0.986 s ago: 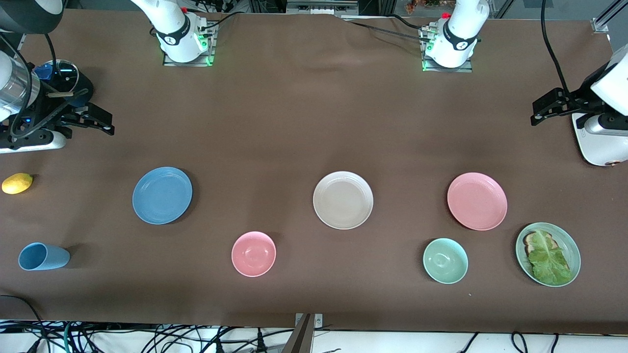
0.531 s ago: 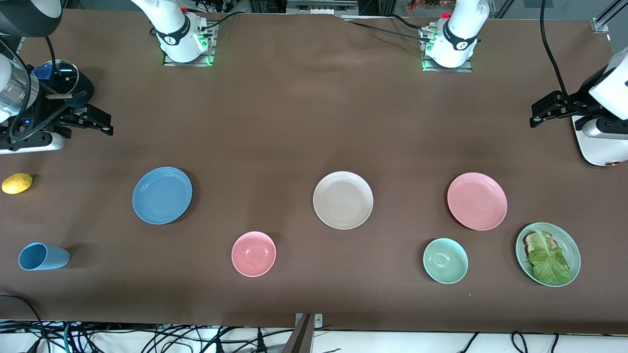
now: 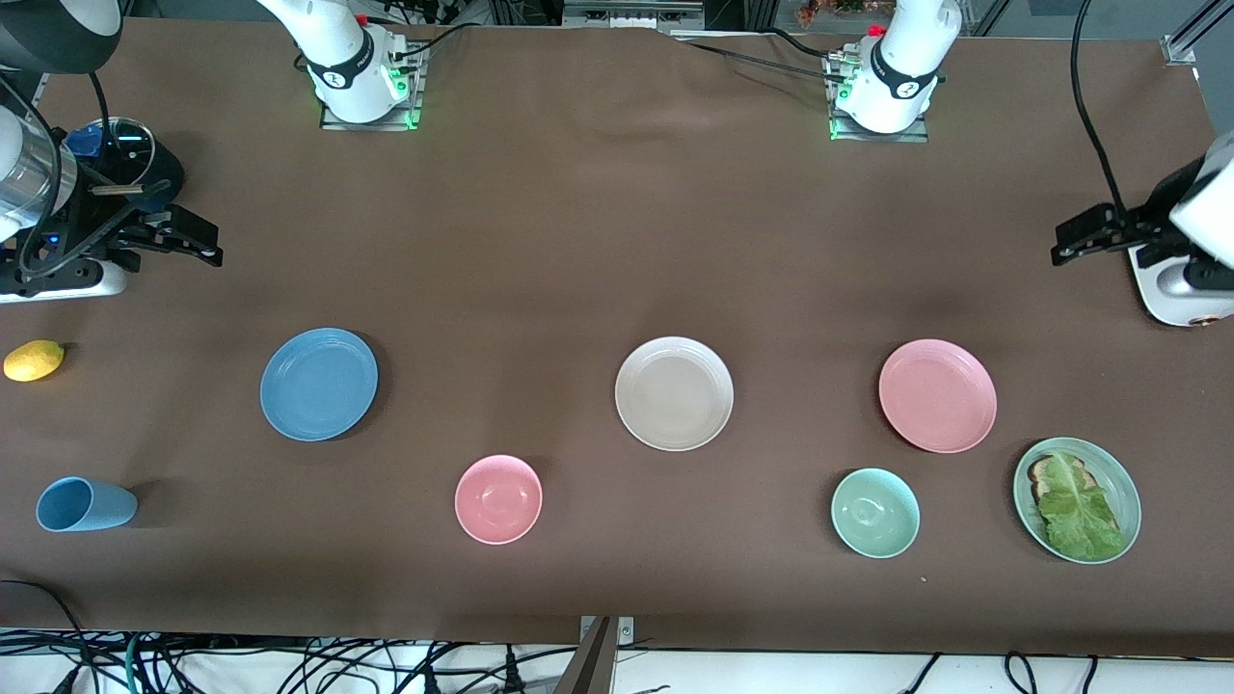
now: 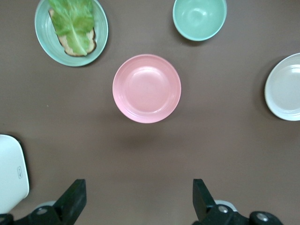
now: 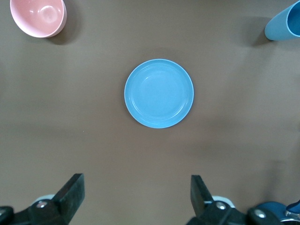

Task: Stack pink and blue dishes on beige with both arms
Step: 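Move the left gripper to the rim of the pink plate, then grasp the pink plate rim with the left gripper and lift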

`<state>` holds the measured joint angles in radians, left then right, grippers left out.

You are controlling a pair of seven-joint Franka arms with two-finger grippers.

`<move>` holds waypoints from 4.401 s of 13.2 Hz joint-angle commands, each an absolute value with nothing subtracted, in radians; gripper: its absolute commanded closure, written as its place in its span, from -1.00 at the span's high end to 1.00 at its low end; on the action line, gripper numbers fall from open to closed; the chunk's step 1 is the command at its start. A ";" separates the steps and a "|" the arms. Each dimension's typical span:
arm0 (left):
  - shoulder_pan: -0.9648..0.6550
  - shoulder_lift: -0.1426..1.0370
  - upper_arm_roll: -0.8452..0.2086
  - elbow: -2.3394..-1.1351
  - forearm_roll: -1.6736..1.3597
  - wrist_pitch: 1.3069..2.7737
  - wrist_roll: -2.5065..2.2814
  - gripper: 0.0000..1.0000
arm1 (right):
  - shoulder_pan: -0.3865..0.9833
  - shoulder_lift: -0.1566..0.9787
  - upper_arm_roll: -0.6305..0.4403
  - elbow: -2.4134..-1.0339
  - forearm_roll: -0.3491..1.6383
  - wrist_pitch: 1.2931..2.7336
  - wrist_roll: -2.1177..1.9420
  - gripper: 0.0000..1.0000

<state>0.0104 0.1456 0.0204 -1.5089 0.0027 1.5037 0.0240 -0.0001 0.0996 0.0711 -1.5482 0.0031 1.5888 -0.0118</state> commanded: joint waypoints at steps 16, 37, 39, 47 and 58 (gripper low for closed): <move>0.159 0.502 0.015 -1.584 0.011 1.822 0.181 1.00 | -0.003 0.087 0.057 -1.565 0.011 1.612 -0.008 1.00; 0.169 0.686 0.011 -1.703 -0.040 2.212 0.181 -1.00 | -0.003 0.087 0.055 -1.566 0.018 1.612 -0.008 1.00; 0.164 0.675 0.002 -1.687 -0.051 2.197 0.175 -1.00 | -0.003 0.089 0.055 -1.566 0.018 1.612 -0.008 1.00; 0.161 0.537 -0.058 -1.658 -0.073 1.959 0.170 -1.00 | -0.002 0.086 0.060 -1.560 0.020 1.620 -0.006 1.00; 0.051 0.517 -0.255 -1.580 -0.181 1.898 -0.236 -1.00 | -0.002 0.086 0.061 -1.560 0.021 1.620 -0.005 1.00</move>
